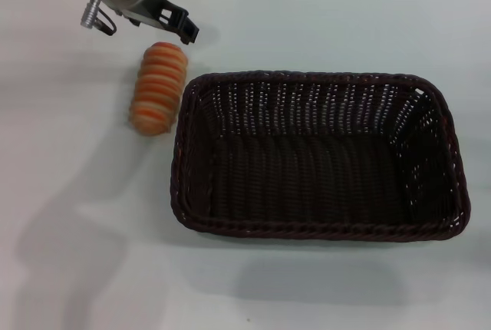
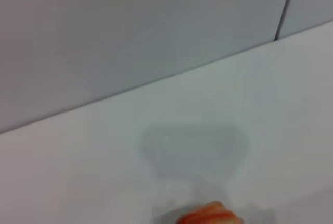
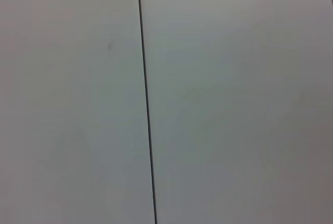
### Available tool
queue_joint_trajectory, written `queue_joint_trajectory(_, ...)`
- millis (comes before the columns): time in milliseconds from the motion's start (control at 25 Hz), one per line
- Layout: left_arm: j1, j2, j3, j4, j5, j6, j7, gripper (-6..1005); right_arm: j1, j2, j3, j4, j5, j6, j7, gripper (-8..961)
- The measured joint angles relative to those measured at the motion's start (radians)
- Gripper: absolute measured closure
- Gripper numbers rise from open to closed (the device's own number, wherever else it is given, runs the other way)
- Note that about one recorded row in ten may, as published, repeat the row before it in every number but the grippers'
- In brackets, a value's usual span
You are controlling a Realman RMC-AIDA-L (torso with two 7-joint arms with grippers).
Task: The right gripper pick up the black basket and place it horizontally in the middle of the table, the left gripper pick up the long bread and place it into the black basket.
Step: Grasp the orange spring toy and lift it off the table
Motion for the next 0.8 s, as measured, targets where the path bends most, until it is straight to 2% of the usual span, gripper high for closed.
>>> queue_joint_trajectory(120, -0.003, -0.003, -0.019, 0.012, 0.0, 0.005, -0.001, 137, -0.002, 0.001, -0.002, 0.0, 0.0, -0.001, 0.0, 302)
queue_joint_trajectory(360, 0.002, -0.027, -0.107, 0.015, -0.001, 0.018, -0.014, 137, -0.004, 0.003, -0.01, 0.007, -0.002, -0.009, 0.003, 301)
queue_joint_trajectory(640, 0.019, -0.028, -0.113, 0.018, -0.002, 0.042, -0.07, 137, -0.003, 0.009, -0.013, -0.013, -0.041, -0.053, 0.063, 301)
queue_joint_trajectory(800, 0.022, -0.02, -0.114, 0.065, -0.002, 0.053, -0.108, 137, 0.003, 0.008, -0.012, -0.033, -0.063, -0.066, 0.101, 302)
